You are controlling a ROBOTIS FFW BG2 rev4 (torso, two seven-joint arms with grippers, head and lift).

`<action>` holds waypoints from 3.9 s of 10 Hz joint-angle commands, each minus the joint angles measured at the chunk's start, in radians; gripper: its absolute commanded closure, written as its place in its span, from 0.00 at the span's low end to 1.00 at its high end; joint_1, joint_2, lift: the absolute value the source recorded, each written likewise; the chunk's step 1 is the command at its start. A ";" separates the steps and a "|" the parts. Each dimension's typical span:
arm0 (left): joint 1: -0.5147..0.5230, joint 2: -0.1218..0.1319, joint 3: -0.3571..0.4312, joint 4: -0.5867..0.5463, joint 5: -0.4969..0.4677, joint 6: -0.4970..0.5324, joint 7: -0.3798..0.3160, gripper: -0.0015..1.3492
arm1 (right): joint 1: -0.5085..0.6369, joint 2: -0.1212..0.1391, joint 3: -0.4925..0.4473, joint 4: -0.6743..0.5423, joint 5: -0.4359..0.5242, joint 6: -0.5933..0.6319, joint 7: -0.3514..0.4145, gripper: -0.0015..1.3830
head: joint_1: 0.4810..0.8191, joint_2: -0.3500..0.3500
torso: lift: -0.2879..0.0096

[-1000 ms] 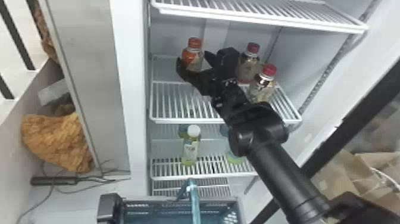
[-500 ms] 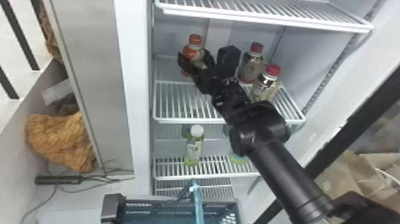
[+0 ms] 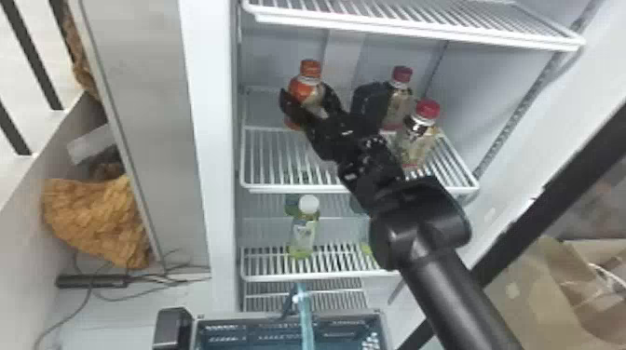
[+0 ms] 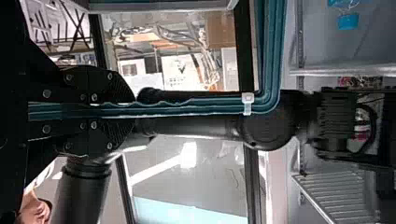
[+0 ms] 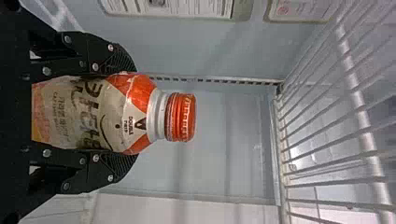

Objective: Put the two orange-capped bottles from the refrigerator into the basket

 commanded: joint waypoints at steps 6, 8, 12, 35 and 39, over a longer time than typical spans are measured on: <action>0.020 0.003 0.015 -0.014 0.004 -0.004 0.000 0.90 | 0.362 -0.050 -0.121 -0.618 -0.029 0.240 0.098 0.70 | 0.63 0.16 | 0.83; 0.027 0.003 0.021 -0.016 0.004 -0.004 0.000 0.90 | 0.509 -0.062 -0.166 -0.805 -0.065 0.323 0.120 0.70 | 0.63 0.17 | 0.83; 0.037 0.002 0.031 -0.021 0.004 -0.006 0.000 0.90 | 0.776 -0.053 -0.274 -1.136 -0.089 0.527 0.163 0.70 | 0.63 0.12 | 0.83; 0.059 -0.002 0.053 -0.034 0.000 -0.006 0.001 0.90 | 0.909 -0.031 -0.358 -1.095 -0.079 1.153 0.388 0.25 | 0.63 0.00 | 0.83; 0.059 -0.002 0.053 -0.034 0.000 -0.006 0.001 0.90 | 0.953 -0.014 -0.378 -1.131 -0.051 0.954 0.393 0.08 | 0.63 0.00 | 0.83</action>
